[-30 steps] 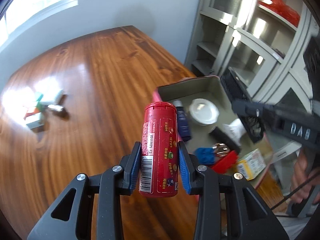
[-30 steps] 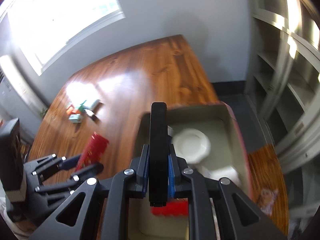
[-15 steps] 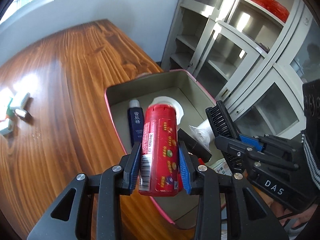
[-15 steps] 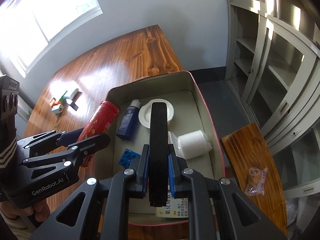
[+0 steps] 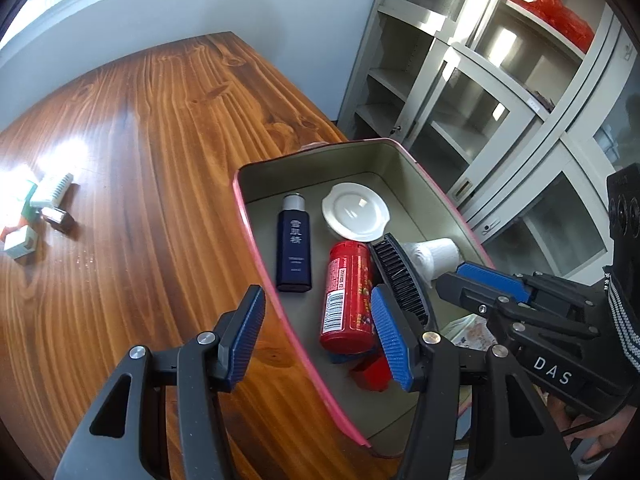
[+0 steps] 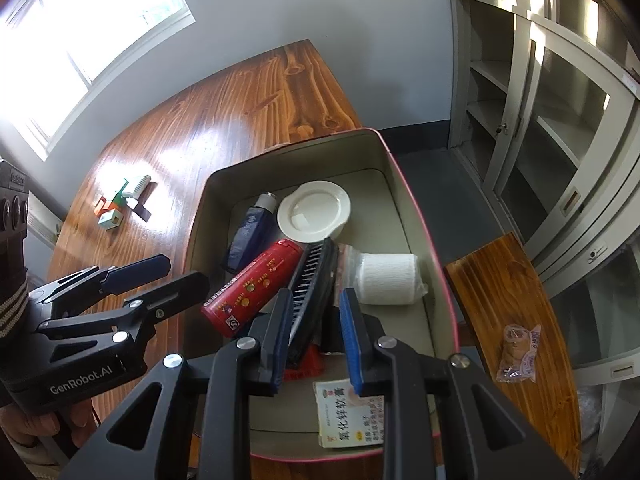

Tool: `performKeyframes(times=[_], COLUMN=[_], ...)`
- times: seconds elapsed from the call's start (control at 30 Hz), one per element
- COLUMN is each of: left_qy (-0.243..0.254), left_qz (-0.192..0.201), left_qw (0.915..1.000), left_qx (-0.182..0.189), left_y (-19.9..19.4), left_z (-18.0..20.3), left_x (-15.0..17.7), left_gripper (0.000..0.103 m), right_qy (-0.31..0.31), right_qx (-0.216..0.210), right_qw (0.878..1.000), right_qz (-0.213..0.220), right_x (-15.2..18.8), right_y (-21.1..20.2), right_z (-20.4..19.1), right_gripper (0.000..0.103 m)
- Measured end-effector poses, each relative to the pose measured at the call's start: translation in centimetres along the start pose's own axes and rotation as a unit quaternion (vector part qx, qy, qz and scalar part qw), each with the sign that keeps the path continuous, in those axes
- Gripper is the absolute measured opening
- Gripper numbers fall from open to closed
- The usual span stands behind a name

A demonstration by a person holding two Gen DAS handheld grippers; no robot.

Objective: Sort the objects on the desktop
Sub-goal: 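Open both tools to drop the red bottle and black case into the box, then move both open tools back toward the remaining Lego bricks and brush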

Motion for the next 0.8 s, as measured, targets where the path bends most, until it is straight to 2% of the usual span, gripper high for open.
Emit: performKeyframes(times=[0.4, 0.47, 0.53, 0.6, 0.67, 0.8], left_qy=[-0.024, -0.032, -0.043, -0.056, -0.071, -0.098], left_qz=[0.008, 0.007, 0.004, 0.005, 0.01, 0.012], left_qw=[0.9991, 0.9987, 0.9981, 0.997, 0.9956, 0.992], left_qx=[-0.033, -0.04, -0.045, -0.053, -0.061, -0.079], left_y=[-1.4, -1.6, -1.9, -2.2, -2.7, -3.7], left_z=[-4.3, -5.5, -6.8, -8.3, -9.8, -13.2], left_x=[0.2, 0.4, 0.6, 0.9, 1.0, 1.4], left_gripper=[0.059, 0.059, 0.06, 0.072, 0.076, 0.076], right_qy=[-0.019, -0.023, -0.029, -0.033, -0.036, -0.042], right_qx=[-0.016, -0.02, -0.022, -0.025, -0.029, -0.036], right_qw=[1.0, 0.999, 0.999, 0.999, 0.999, 0.998], right_qz=[0.008, 0.01, 0.014, 0.018, 0.019, 0.019], right_x=[-0.8, -1.0, -1.1, -1.3, -1.5, -1.8], right_y=[0.4, 0.4, 0.5, 0.6, 0.8, 1.5], right_z=[-4.1, -5.1, -6.1, -7.1, -8.2, -10.3], right_gripper=[0.027, 0.033, 0.045, 0.05, 0.052, 0.053])
Point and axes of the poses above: each gripper's, at about its wrist camera, not at the fingertips, and y roughly the way its jaws point, z to its right, x to its underside, the point moved 6 cm from there along y, roughly the way its jaws point, and after that the axes turned 2 degrees about z, right-handed, at the moved point
